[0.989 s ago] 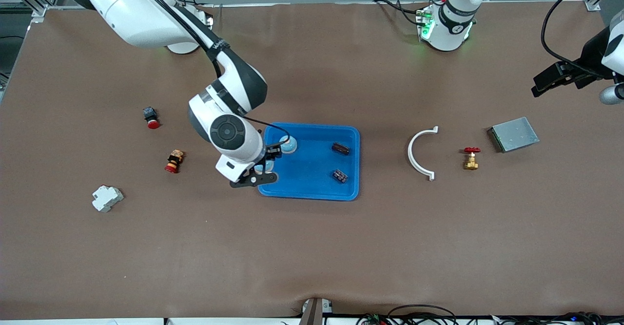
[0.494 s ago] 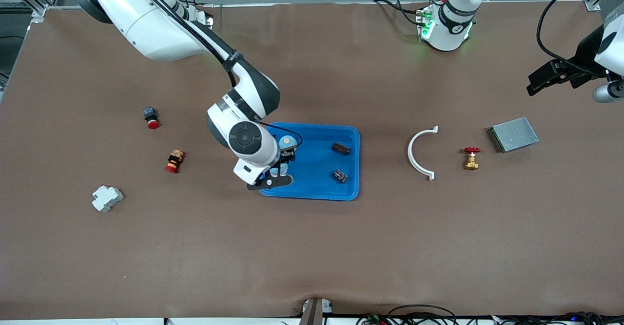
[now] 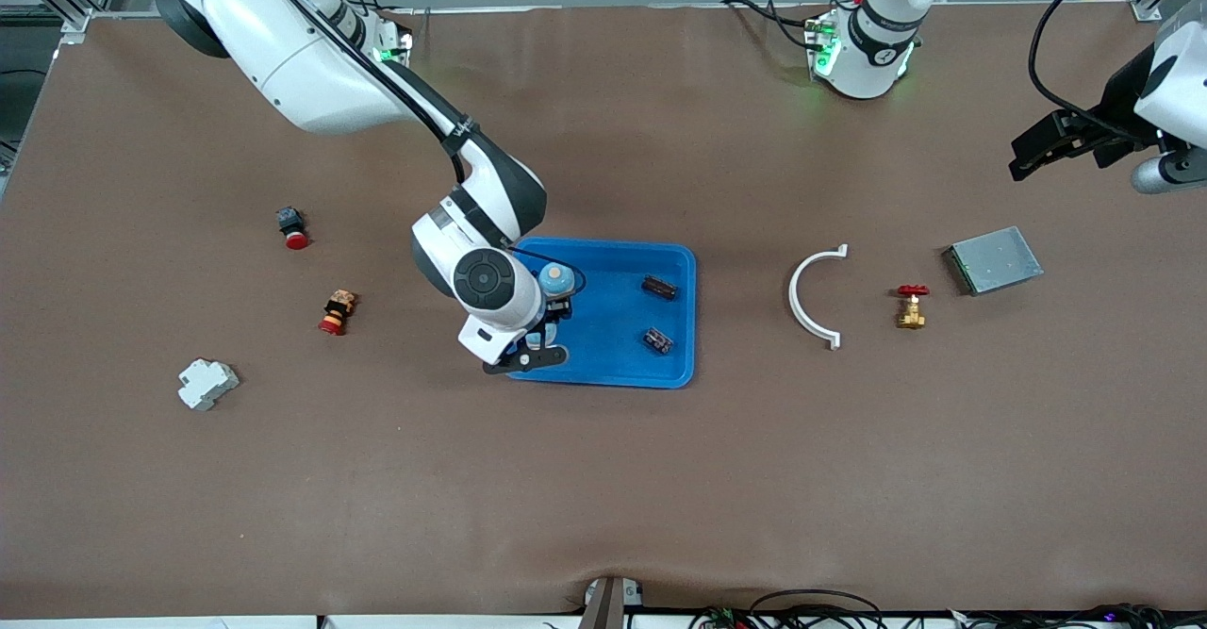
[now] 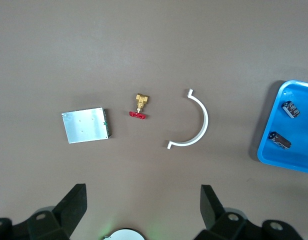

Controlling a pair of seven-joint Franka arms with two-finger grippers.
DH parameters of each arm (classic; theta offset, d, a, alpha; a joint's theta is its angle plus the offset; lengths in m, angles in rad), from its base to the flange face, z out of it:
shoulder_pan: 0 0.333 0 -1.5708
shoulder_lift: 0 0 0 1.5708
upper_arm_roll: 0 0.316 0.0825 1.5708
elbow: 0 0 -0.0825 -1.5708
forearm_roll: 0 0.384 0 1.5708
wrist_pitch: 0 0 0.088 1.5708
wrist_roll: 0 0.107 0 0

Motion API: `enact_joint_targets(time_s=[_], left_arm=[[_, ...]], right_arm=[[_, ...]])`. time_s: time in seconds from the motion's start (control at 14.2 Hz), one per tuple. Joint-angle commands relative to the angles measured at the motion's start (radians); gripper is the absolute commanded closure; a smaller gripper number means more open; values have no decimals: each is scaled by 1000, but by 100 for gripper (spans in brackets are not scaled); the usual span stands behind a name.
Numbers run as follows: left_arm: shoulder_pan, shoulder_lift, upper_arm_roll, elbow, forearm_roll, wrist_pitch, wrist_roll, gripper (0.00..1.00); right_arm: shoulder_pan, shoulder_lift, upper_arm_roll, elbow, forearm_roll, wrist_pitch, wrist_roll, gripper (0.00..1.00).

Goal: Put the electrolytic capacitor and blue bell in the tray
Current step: 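Lower the bell into the tray and open the right gripper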

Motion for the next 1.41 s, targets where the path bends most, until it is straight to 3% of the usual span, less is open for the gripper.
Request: enact_joint_targets(time_s=[0.0, 0.85, 1.2, 1.27, 1.34], left_arm=[[10, -43, 2, -9, -17, -35, 20, 0], [3, -63, -10, -9, -17, -72, 19, 0], [6, -62, -30, -17, -8, -73, 19, 0], [6, -65, -30, -22, -7, -76, 19, 0], [6, -63, -31, -20, -7, -80, 19, 0]], right_arm=[[17, 21, -7, 30, -18, 0, 11, 79], [32, 54, -10, 16, -15, 29, 8, 73], [44, 64, -12, 11, -15, 29, 9, 65], [43, 64, -12, 11, -13, 26, 9, 57], [43, 64, -12, 11, -13, 21, 9, 28]])
